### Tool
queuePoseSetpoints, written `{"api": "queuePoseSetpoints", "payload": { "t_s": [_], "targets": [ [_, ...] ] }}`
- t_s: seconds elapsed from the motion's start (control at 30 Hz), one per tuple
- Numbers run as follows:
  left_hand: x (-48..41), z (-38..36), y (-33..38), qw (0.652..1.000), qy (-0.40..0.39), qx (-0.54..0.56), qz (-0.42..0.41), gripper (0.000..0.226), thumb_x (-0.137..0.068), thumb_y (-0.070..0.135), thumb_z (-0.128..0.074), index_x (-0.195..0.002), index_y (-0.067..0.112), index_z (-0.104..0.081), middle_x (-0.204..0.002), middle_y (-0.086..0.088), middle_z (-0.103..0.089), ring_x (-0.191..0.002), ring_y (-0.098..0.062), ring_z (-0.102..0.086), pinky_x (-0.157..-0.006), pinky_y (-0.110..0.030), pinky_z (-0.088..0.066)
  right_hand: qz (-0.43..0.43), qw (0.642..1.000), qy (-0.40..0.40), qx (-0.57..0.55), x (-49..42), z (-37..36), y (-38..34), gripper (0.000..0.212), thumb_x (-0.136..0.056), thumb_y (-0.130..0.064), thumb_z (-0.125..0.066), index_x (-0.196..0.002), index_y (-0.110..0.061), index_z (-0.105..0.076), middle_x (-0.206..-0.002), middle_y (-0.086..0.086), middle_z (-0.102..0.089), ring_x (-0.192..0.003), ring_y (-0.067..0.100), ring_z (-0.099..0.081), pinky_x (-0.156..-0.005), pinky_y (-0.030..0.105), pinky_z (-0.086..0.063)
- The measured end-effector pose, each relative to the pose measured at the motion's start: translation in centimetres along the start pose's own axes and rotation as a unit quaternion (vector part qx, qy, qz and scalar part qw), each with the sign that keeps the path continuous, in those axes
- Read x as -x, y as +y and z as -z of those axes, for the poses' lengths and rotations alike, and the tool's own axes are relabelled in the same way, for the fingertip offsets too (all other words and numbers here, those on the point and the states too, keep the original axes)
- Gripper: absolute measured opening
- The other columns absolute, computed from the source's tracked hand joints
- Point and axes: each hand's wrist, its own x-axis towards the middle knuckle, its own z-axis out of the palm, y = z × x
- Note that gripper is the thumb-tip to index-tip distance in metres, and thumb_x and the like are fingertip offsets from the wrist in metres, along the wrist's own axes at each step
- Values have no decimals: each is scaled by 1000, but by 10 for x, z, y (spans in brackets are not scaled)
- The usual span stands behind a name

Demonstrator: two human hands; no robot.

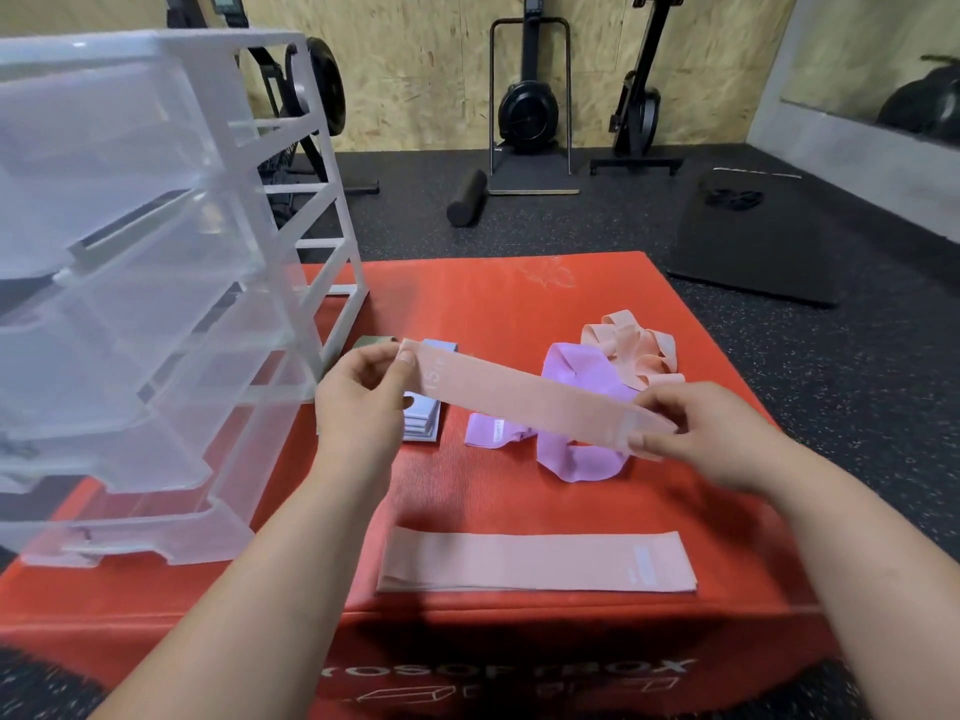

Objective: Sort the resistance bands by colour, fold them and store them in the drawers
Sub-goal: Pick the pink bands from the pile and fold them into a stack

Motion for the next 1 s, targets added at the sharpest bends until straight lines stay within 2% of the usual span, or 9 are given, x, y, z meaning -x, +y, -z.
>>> {"api": "queuePoseSetpoints", "payload": {
  "t_s": [0.1, 0.23, 0.33, 0.4, 0.47, 0.63, 0.8, 0.9, 1.0],
  "targets": [
    [1, 15, -3, 999, -14, -15, 46, 11, -97, 25, -76, -105, 18, -79, -97, -6, -80, -75, -11, -65, -78, -33, -54, 3, 999, 21, -28, 9, 7, 1, 20, -84, -14, -84, -92, -31, -77, -85, -4, -74, -72, 9, -63, -77, 38, -54],
    [12, 32, 2, 993, -55, -70, 74, 7, -96, 10, -76, -100, 14, -80, -78, 4, -76, -60, -1, -61, -69, -25, -51, -16, 995, 38, -90, 24, 13, -2, 17, -88, -11, -81, -99, -25, -79, -84, 5, -77, -72, 10, -63, -76, 32, -50],
    [22, 48, 3, 982, -99, -142, 77, 8, -92, 7, -77, -89, 14, -81, -76, -4, -76, -68, -9, -65, -70, -31, -54, -44, 992, 25, -116, 36, 16, -5, 10, -91, -11, -77, -97, -20, -78, -78, 13, -74, -70, 16, -57, -75, 37, -48],
    [28, 59, 3, 969, -133, -193, 78, 6, -90, 11, -80, -86, 14, -80, -80, -10, -78, -73, -14, -66, -71, -35, -55, -63, 991, 23, -120, 44, 15, -7, 8, -90, -8, -76, -95, -14, -77, -76, 16, -75, -69, 9, -60, -71, 34, -49],
    [35, 67, 2, 956, -156, -237, 77, 9, -89, 15, -83, -81, 16, -78, -74, -5, -75, -71, -14, -65, -69, -35, -55, -77, 990, 20, -116, 52, 13, -9, 5, -89, -4, -77, -91, -9, -76, -75, 19, -74, -66, 2, -61, -65, 27, -49],
    [50, 77, 0, 925, -186, -327, 45, 12, -85, 16, -82, -76, 23, -77, -68, 2, -72, -61, -14, -59, -62, -33, -50, -108, 989, 6, -101, 66, 1, -5, 7, -87, -1, -79, -92, -4, -74, -68, 12, -71, -56, 20, -64, -61, 31, -51],
    [61, 82, 1, 893, -200, -403, 9, 11, -82, 21, -81, -86, 28, -73, -74, 6, -75, -69, -14, -68, -65, -30, -51, -118, 992, 4, -49, 73, -8, -5, 16, -85, -1, -81, -96, -9, -73, -67, 6, -73, -52, 23, -67, -56, 34, -57],
    [64, 82, 2, 876, -214, -432, 2, 14, -85, 19, -78, -89, 30, -69, -77, 7, -75, -72, -13, -69, -64, -27, -48, -124, 992, -10, 2, 73, -14, -5, 20, -82, -4, -82, -95, -16, -73, -67, 4, -75, -56, 26, -71, -68, 48, -62],
    [64, 80, 3, 860, -221, -459, -1, 16, -85, 18, -76, -90, 30, -67, -80, 9, -74, -76, -12, -69, -64, -27, -49, -125, 992, -14, 34, 73, -19, -7, 21, -81, -6, -83, -93, -20, -73, -63, -1, -72, -56, 23, -72, -67, 42, -61]
  ]
}}
